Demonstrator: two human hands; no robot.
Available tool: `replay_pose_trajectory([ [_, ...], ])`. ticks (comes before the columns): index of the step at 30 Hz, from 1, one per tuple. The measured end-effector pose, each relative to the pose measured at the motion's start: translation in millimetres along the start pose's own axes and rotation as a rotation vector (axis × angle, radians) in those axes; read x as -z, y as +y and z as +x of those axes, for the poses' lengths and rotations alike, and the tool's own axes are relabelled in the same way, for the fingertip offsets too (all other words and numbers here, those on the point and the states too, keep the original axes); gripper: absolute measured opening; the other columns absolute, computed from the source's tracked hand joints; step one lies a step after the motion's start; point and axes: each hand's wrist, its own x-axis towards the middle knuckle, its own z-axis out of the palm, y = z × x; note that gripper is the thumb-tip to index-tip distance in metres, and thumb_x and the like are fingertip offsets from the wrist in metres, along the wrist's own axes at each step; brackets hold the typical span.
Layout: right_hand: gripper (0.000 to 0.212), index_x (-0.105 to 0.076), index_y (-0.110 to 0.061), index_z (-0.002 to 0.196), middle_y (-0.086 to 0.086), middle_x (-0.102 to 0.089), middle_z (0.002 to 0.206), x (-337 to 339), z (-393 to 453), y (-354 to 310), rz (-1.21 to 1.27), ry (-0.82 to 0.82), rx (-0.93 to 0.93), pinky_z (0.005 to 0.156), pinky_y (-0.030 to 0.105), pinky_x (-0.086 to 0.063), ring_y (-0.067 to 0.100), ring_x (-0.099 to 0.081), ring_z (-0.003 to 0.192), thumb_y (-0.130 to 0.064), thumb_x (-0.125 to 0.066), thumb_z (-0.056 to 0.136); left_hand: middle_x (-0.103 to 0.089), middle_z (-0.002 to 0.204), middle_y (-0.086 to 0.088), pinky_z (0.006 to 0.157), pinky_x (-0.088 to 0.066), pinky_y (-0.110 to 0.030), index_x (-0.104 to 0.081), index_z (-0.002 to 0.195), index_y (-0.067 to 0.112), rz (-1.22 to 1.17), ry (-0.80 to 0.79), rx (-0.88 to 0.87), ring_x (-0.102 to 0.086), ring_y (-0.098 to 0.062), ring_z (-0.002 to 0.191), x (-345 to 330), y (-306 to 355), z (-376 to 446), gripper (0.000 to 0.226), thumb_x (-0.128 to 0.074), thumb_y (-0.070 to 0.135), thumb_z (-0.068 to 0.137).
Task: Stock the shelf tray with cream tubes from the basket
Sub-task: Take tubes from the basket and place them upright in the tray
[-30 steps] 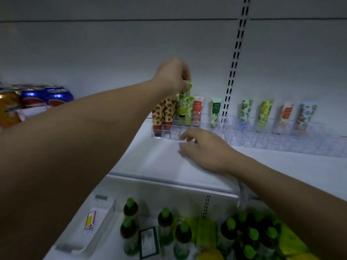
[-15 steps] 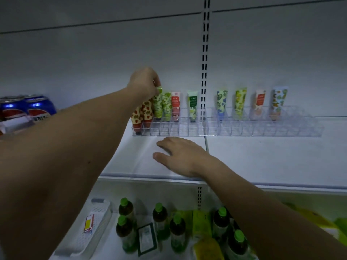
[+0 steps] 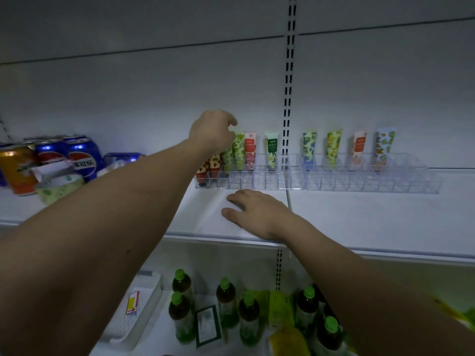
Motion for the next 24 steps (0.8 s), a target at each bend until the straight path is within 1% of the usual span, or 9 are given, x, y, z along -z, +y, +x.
replay_pose_trajectory([
  [3, 0.047, -0.051, -0.014, 0.134, 0.011, -0.047, 0.138, 6.5, -17.4, -9.8, 0.009, 0.045, -0.055, 0.101, 0.041, -0.041, 0.031, -0.047, 0.124, -0.044, -0.038, 0.1, -0.061, 0.127, -0.003, 0.094, -0.046, -0.036, -0.06, 0.128, 0.021, -0.05, -0.035, -0.017, -0.056, -0.021, 0.112, 24.3, 14.3, -32.4, 0.034, -0.057, 0.024, 0.093],
  [5, 0.04, -0.052, -0.012, 0.132, 0.014, -0.048, 0.134, 10.7, -34.0, -14.9, -0.021, 0.07, -0.068, 0.1, 0.042, -0.043, 0.032, -0.049, 0.12, -0.034, -0.043, 0.1, -0.063, 0.123, -0.002, 0.09, -0.049, -0.034, -0.061, 0.125, 0.022, -0.111, -0.047, -0.003, -0.058, -0.019, 0.104, 38.2, 20.5, -60.0, 0.032, -0.057, 0.025, 0.093],
  [8, 0.034, -0.057, -0.015, 0.127, 0.011, -0.054, 0.133, 25.5, -67.7, -25.8, 0.027, 0.122, -0.068, 0.096, 0.035, -0.045, 0.026, -0.054, 0.114, -0.028, -0.053, 0.096, -0.066, 0.119, -0.001, 0.087, -0.05, -0.03, -0.065, 0.12, 0.021, -0.187, -0.057, 0.012, -0.06, -0.016, 0.099, 51.4, 25.4, -110.5, 0.031, -0.057, 0.02, 0.09],
  [12, 0.018, -0.065, -0.018, 0.108, 0.005, -0.068, 0.105, 34.6, -123.4, -46.4, 0.174, 0.159, -0.059, 0.073, 0.029, -0.049, 0.016, -0.063, 0.083, -0.026, -0.053, 0.097, -0.068, 0.104, 0.002, 0.078, -0.044, -0.015, -0.07, 0.112, 0.023, -0.291, -0.123, 0.008, -0.059, -0.008, 0.087, 56.4, 26.4, -194.3, 0.025, -0.059, 0.022, 0.089],
  [15, 0.015, -0.064, -0.021, 0.099, 0.0, -0.068, 0.087, 9.4, -155.4, -64.0, 0.218, 0.103, -0.085, 0.056, 0.024, -0.048, 0.013, -0.066, 0.072, -0.03, -0.051, 0.098, -0.063, 0.096, 0.007, 0.062, -0.037, -0.002, -0.069, 0.11, 0.024, -0.391, -0.196, 0.042, -0.056, 0.001, 0.079, 53.4, 17.5, -256.5, 0.021, -0.059, 0.025, 0.092],
  [17, 0.016, -0.063, -0.024, 0.088, 0.0, -0.069, 0.084, -20.1, -166.9, -65.2, 0.214, 0.027, -0.118, 0.05, 0.022, -0.044, 0.013, -0.067, 0.067, -0.03, -0.051, 0.098, -0.065, 0.094, 0.008, 0.057, -0.039, -0.003, -0.068, 0.108, 0.024, -0.488, -0.247, 0.106, -0.054, 0.004, 0.075, 39.1, 9.5, -285.2, 0.018, -0.058, 0.023, 0.094],
  [19, 0.019, -0.061, -0.023, 0.082, 0.001, -0.071, 0.085, -57.4, -170.6, -59.5, 0.234, -0.079, -0.17, 0.047, 0.022, -0.045, 0.013, -0.066, 0.063, -0.028, -0.052, 0.097, -0.067, 0.092, 0.005, 0.054, -0.042, -0.01, -0.069, 0.106, 0.021, -0.575, -0.296, 0.2, -0.054, -0.001, 0.07, 15.2, -0.3, -308.6, 0.017, -0.057, 0.021, 0.093],
  [22, 0.024, -0.069, -0.009, 0.09, 0.01, -0.073, 0.09, -122.1, -171.7, -46.9, 0.26, -0.213, -0.274, 0.047, 0.022, -0.048, 0.019, -0.066, 0.062, -0.025, -0.052, 0.095, -0.067, 0.086, -0.002, 0.05, -0.043, -0.015, -0.071, 0.101, 0.012, -0.625, -0.405, 0.338, -0.055, -0.004, 0.063, -38.5, -11.0, -346.2, 0.017, -0.059, 0.02, 0.093],
  [24, 0.029, -0.069, -0.001, 0.101, 0.013, -0.073, 0.093, -163.8, -174.4, -33.9, 0.272, -0.319, -0.344, 0.05, 0.024, -0.048, 0.023, -0.068, 0.065, -0.022, -0.049, 0.096, -0.07, 0.091, -0.009, 0.053, -0.044, -0.018, -0.072, 0.098, 0.009, -0.592, -0.542, 0.412, -0.059, -0.009, 0.068, -82.3, -16.6, -374.7, 0.016, -0.06, 0.017, 0.091],
])
